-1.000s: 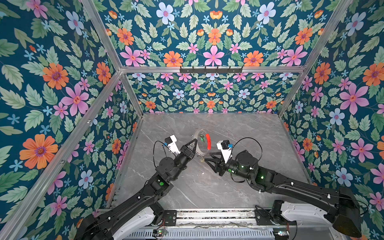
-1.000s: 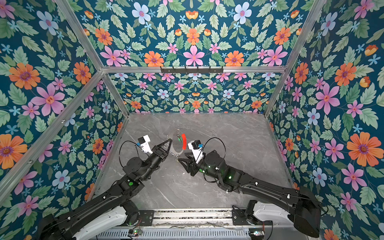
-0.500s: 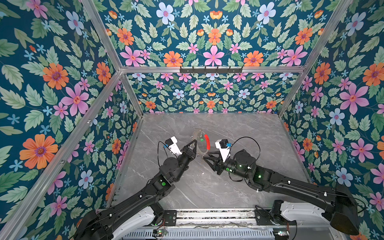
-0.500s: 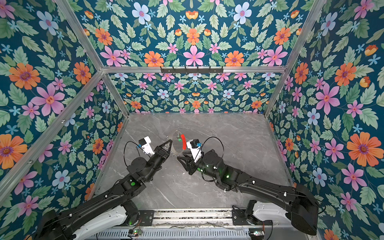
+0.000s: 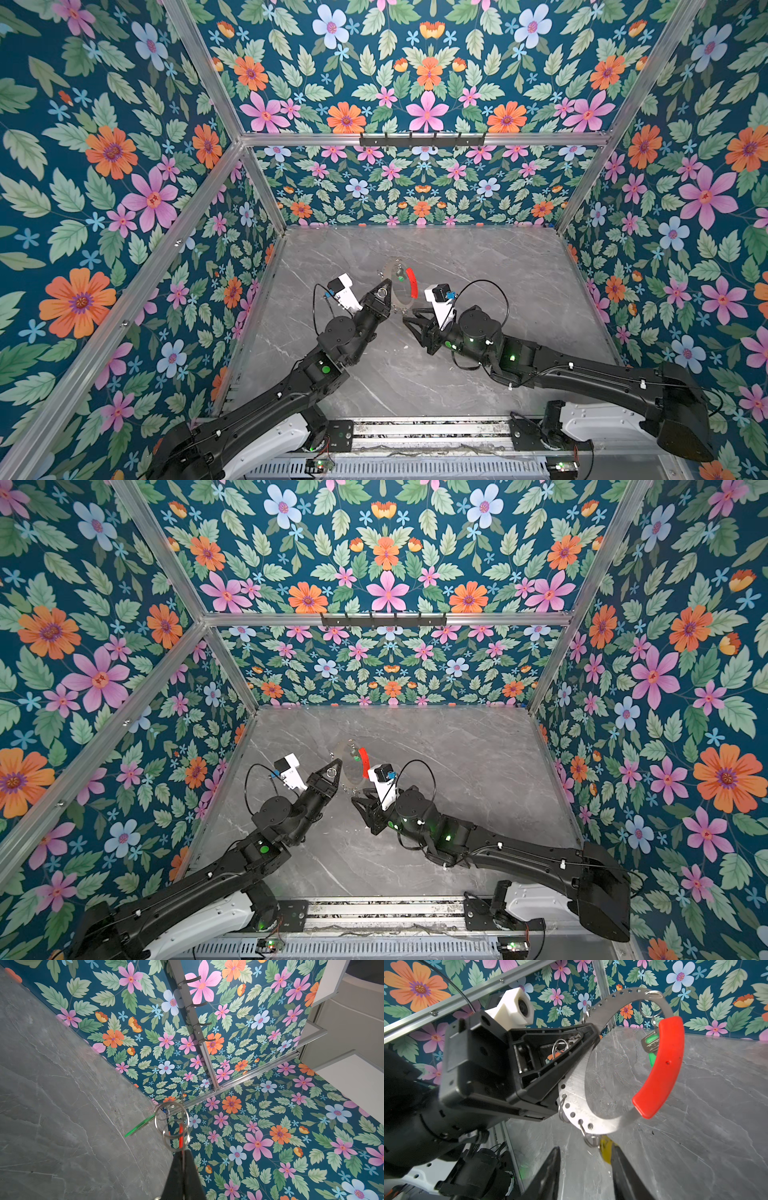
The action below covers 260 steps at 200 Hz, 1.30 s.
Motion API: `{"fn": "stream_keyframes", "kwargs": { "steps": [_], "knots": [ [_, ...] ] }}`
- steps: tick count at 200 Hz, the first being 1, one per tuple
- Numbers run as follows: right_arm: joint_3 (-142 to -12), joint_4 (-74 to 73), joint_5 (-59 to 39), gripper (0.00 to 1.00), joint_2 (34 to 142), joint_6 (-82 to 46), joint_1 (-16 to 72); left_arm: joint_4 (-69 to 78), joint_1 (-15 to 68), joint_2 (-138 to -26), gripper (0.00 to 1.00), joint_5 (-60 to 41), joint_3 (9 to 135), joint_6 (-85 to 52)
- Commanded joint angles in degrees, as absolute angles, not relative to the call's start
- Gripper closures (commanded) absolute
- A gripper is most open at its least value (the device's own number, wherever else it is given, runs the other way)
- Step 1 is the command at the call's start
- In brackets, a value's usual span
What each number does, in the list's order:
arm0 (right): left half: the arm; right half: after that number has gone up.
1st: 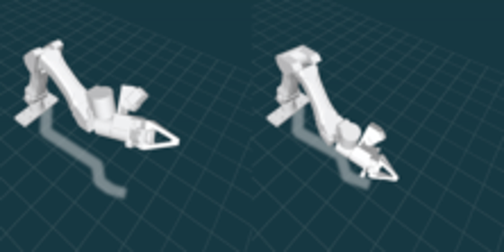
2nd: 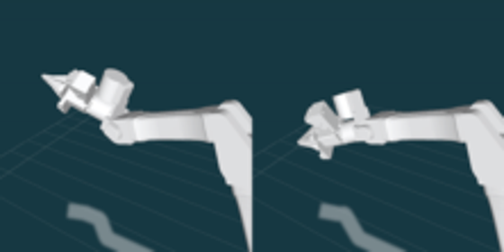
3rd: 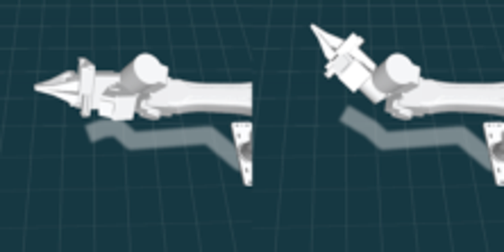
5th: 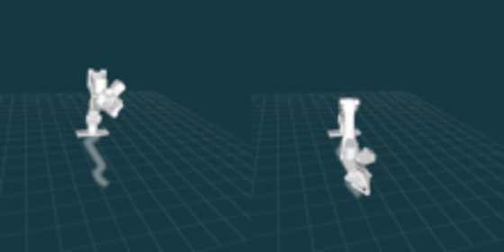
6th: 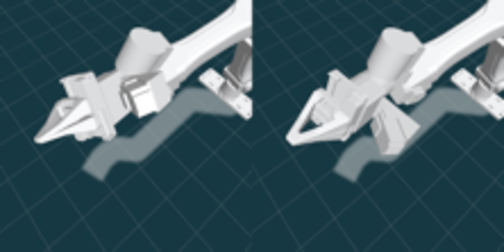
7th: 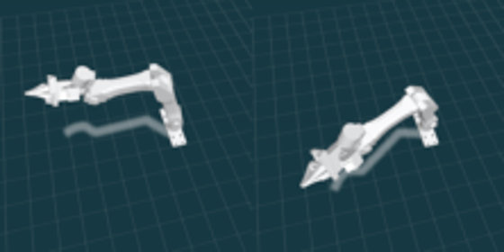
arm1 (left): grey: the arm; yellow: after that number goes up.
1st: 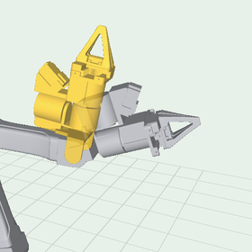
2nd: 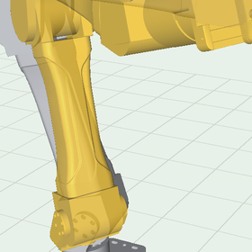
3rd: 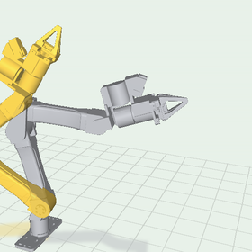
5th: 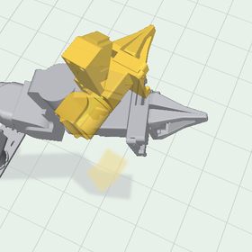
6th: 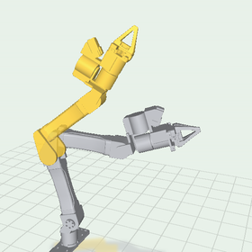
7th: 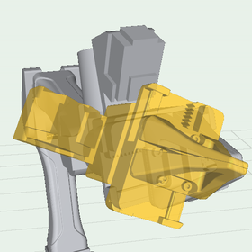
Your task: Remove the keys from the keyring
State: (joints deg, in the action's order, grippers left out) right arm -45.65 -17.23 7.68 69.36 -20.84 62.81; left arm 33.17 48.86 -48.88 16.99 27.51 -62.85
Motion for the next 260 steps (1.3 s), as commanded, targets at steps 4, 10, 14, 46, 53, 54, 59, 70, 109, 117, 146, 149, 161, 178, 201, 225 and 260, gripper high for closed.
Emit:
{"fn": "stream_keyframes", "kwargs": {
  "steps": [4,10,14,46,53,54,59,70,109,117,146,149,161,178,201,225,260],
  "knots": [
    [-46.7,-17.62,8.8,0.61,70.29,-21.29,62.84,35.13,48.93,-48.59,1.0,17.35,27.42,-61.96],
    [-46.86,-17.83,8.71,0.62,70.47,-21.27,62.84,35.23,48.95,-48.6,1.0,17.33,27.42,-61.97],
    [-46.93,-17.77,8.62,0.62,70.57,-21.19,62.84,35.24,48.93,-48.6,1.0,17.3,27.47,-61.96],
    [-47.85,-17.49,8.48,0.71,71.39,-20.88,62.84,35.24,49.03,-48.26,1.0,17.28,27.26,-61.96],
    [-47.97,-17.49,8.44,0.72,71.6,-20.83,62.78,35.24,49.06,-48.17,1.0,17.31,27.18,-61.96],
    [-47.98,-17.49,8.44,0.72,71.57,-20.83,62.81,35.24,49.05,-48.17,1.0,17.36,27.17,-61.96],
    [-48.06,-17.5,8.48,0.72,71.7,-20.88,62.81,35.24,49.06,-48.16,1.0,17.36,27.16,-61.92],
    [-48.2,-17.63,8.31,0.73,72.02,-20.83,62.84,35.24,49.06,-48.08,1.0,17.34,27.08,-61.88],
    [-48.55,-17.68,8.09,0.78,72.81,-20.83,62.84,35.24,49.08,-47.97,1.0,17.35,27.11,-61.86],
    [-48.61,-17.67,8.09,0.8,72.94,-20.78,62.82,35.31,49.05,-47.94,1.0,17.31,26.98,-61.91],
    [-48.66,-17.53,8.09,0.84,73.0,-20.44,62.82,35.27,49.04,-47.9,1.0,17.39,26.72,-61.91],
    [-48.61,-17.53,8.09,0.85,72.98,-20.33,62.84,35.25,49.04,-47.9,1.0,17.39,26.72,-61.89],
    [-48.68,-17.49,8.09,0.87,73.04,-20.28,62.84,35.24,49.08,-47.85,1.0,17.49,26.72,-61.94],
    [-48.65,-17.21,8.09,0.9,72.99,-20.12,62.8,35.03,49.05,-47.75,1.0,17.79,26.68,-62.0],
    [-48.76,-16.73,8.09,0.98,72.79,-19.54,62.84,34.76,49.05,-47.61,1.0,18.23,26.55,-62.05],
    [-48.71,-16.18,7.93,1.0,72.47,-19.1,62.83,34.37,49.05,-47.46,1.0,18.61,26.46,-62.27],
    [-49.06,-15.38,8.37,1.0,71.97,-18.3,62.9,34.19,49.04,-47.46,1.0,18.89,26.25,-62.6]
  ]
}}
